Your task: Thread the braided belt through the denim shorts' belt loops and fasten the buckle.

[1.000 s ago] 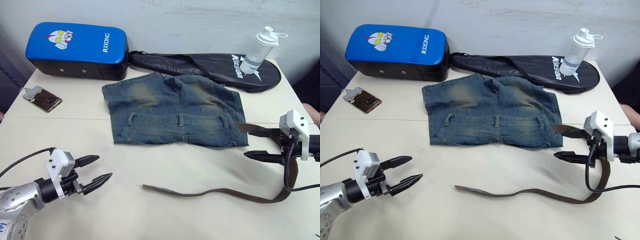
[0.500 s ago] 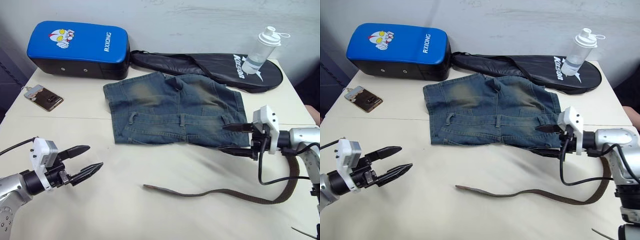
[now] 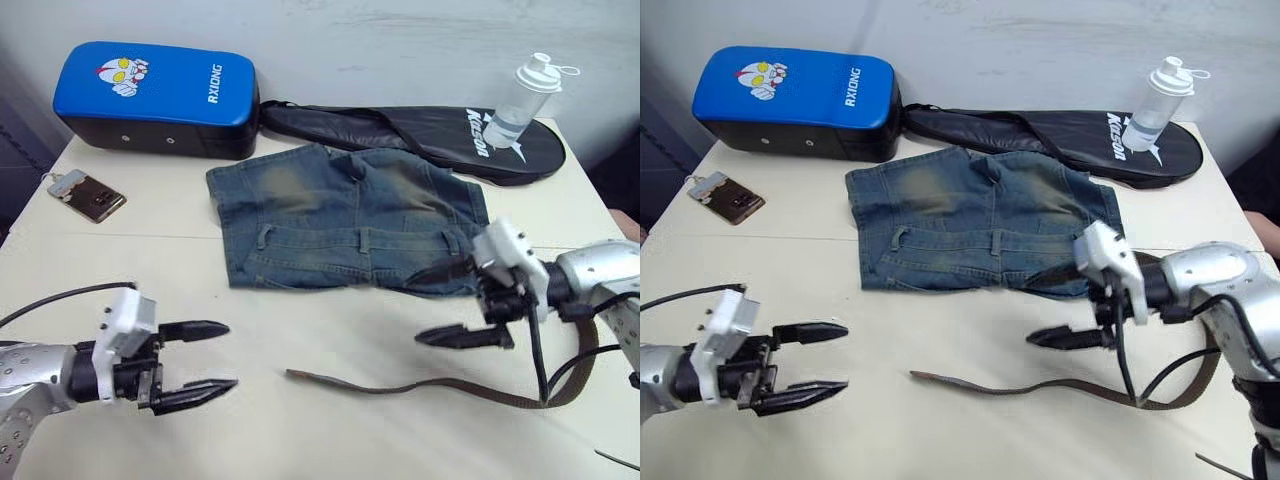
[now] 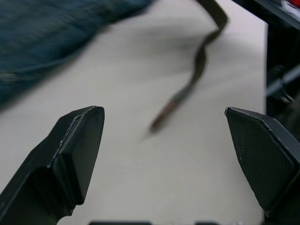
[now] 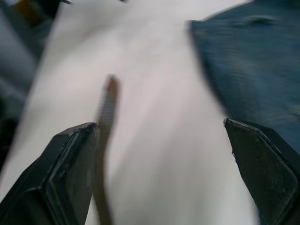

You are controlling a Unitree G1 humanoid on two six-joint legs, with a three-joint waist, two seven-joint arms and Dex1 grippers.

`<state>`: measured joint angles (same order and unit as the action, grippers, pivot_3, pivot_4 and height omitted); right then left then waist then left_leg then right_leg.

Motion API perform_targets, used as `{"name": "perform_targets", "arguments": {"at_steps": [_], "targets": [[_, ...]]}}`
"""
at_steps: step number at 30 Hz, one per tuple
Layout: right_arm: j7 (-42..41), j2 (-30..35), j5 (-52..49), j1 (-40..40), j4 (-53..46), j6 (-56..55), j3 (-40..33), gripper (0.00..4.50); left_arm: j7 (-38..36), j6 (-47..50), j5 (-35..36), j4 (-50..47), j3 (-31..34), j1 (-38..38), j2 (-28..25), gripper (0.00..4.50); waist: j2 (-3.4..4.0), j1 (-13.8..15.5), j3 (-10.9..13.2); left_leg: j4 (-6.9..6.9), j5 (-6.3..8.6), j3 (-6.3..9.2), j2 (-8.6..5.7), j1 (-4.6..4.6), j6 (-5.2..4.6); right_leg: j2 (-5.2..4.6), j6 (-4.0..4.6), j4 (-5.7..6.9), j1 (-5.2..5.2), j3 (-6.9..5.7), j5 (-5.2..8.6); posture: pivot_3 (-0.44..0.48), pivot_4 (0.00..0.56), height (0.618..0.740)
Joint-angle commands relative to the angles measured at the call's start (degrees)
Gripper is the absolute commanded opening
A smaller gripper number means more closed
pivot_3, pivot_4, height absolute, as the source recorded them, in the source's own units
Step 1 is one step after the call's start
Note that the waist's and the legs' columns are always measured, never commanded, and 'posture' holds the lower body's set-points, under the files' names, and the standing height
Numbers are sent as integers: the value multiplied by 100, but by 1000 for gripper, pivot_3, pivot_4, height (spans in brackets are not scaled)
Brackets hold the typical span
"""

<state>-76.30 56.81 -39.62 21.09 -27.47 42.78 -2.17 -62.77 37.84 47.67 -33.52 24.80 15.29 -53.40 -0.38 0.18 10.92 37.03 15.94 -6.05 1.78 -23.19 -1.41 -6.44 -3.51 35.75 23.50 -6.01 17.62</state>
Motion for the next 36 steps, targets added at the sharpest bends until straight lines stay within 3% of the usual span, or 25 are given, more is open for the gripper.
{"name": "perform_targets", "arguments": {"at_steps": [1, 4, 7, 15, 18, 22, 25, 26, 31, 36], "targets": [[268, 122, -272, -364, -1046, 224, 132, 4474, -272, -201, -172, -161, -558, -454, -208, 4500, 0, 10, 0, 2, 1, -1, 0, 0, 1, 0, 0, 1, -1, 1, 0, 0, 150, 740], [745, 18, -171, -863, -1709, 334, 475, 4474, -295, -238, -249, -194, -958, -772, -219, 4500, -1, -21, 1, 4, 4, -2, -1, 0, 6, -1, -2, 2, -1, 3, -2, 0, 150, 740], [1218, -7, 693, -1312, -1911, 26, 1169, 4474, -291, -224, -265, -172, -1137, -903, -205, 4500, -5, -23, 0, 2, -1, -3, 0, 3, 1, 0, -2, 6, -1, 4, -1, 0, 150, 740], [2356, -1154, 2467, -1141, -941, -958, 2666, 4474, -267, -300, -436, -3, -1219, -896, -222, 4500, -30, -31, -2, 15, -16, -2, -1, 7, 8, 5, -5, 21, -2, 0, -3, 0, 150, 740], [2387, -1374, 2924, -789, -401, -1101, 2996, 3686, -172, -414, -558, 126, -1114, -863, -142, 4500, -31, -40, -2, 13, -21, -2, -2, 6, 13, 5, -3, 24, 1, 0, -4, 0, 150, 740], [2111, -1519, 2724, -380, -52, -1054, 2815, 1732, 152, -519, -634, 223, -959, -719, 128, 4500, -32, -33, -3, 12, -23, 0, -1, 7, 10, 5, -2, 22, -1, -1, -4, 0, 150, 740], [1765, -1598, 2036, -43, 204, -680, 2254, 235, 473, -470, -493, 184, -848, -578, 450, 4500, -34, -33, -3, 10, -23, 3, 0, 5, 8, 5, -2, 22, -1, -4, -4, 0, 150, 740], [1683, -1610, 1849, 40, 260, -556, 2117, 69, 567, -420, -398, 162, -807, -569, 544, 4500, -34, -34, -3, 11, -23, 2, -1, 4, 7, 5, -3, 22, -1, -3, -4, 0, 150, 740], [1191, -1598, 322, 779, 550, 790, 1222, 69, 1281, -39, 504, -119, -698, -707, 1166, 4500, -36, -33, -1, 17, -22, 11, 1, 6, -2, 3, -7, 26, -8, -6, -7, 0, 150, 740], [1106, -1644, -782, 1279, 603, 1926, 838, 69, 2278, 418, 1405, -149, -974, -1204, 1840, 4500, -37, -25, -2, 16, -23, 19, 1, 6, -2, 2, -7, 28, -11, -11, -7, 0, 150, 740]]}}
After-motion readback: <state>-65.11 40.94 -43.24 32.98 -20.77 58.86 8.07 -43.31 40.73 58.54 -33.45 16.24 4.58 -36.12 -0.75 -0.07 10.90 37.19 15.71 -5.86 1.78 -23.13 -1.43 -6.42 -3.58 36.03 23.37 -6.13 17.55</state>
